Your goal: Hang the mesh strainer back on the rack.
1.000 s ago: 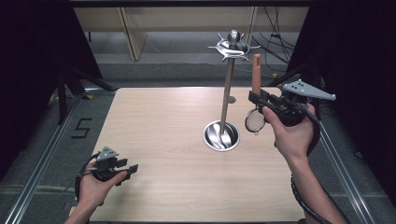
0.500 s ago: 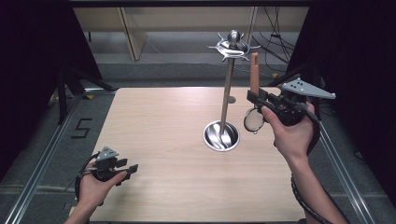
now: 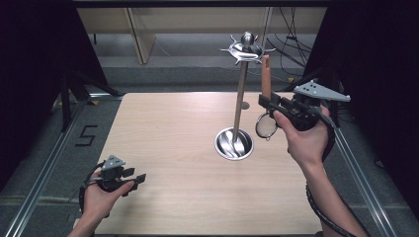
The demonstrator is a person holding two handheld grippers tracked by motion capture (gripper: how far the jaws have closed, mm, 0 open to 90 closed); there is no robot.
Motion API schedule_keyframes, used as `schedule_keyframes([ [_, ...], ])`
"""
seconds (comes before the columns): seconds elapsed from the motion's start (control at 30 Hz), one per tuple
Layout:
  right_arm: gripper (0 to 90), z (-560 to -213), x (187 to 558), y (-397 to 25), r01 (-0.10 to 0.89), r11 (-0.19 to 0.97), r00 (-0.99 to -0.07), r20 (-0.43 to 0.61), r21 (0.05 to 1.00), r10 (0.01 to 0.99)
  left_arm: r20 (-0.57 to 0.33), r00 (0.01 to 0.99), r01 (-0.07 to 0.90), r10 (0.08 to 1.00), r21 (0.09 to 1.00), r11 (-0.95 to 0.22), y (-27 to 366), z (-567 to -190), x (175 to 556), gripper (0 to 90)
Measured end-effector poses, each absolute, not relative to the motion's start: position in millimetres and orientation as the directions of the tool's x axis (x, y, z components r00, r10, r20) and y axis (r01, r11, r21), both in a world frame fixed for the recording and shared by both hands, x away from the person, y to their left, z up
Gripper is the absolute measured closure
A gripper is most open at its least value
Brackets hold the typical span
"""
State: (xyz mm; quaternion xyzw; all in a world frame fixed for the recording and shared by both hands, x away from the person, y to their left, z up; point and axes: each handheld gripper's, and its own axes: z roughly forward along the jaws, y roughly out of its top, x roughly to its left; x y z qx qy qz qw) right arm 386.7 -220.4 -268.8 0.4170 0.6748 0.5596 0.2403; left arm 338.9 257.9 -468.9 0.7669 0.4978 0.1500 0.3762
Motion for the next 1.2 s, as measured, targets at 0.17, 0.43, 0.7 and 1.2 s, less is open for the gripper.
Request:
schedule_keyframes([
  [0.17, 69.2, -269.4, 389.9, -220.1, 0.284, 0.039, -0.543, 0.127, 0.958, 0.83, -0.144, 0.459, 0.651, 0.877, 0.726, -0.222, 258.2, -468.8, 338.9, 45.2],
  [0.43, 69.2, -269.4, 392.2, -218.8, 0.291, 0.035, -0.542, 0.134, 0.956, 0.83, -0.144, 0.459, 0.651, 0.877, 0.726, -0.221, 258.2, -469.0, 338.9, 45.1],
  [0.7, 69.2, -271.4, 395.9, -217.2, 0.291, 0.04, -0.539, 0.13, 0.956, 0.832, -0.144, 0.457, 0.652, 0.877, 0.725, -0.221, 258.3, -469.2, 338.8, 45.1],
  [1.2, 69.2, -273.7, 402.8, -212.6, 0.299, 0.039, -0.536, 0.134, 0.953, 0.834, -0.14, 0.462, 0.651, 0.876, 0.724, -0.228, 259.2, -468.7, 338.8, 45.1],
])
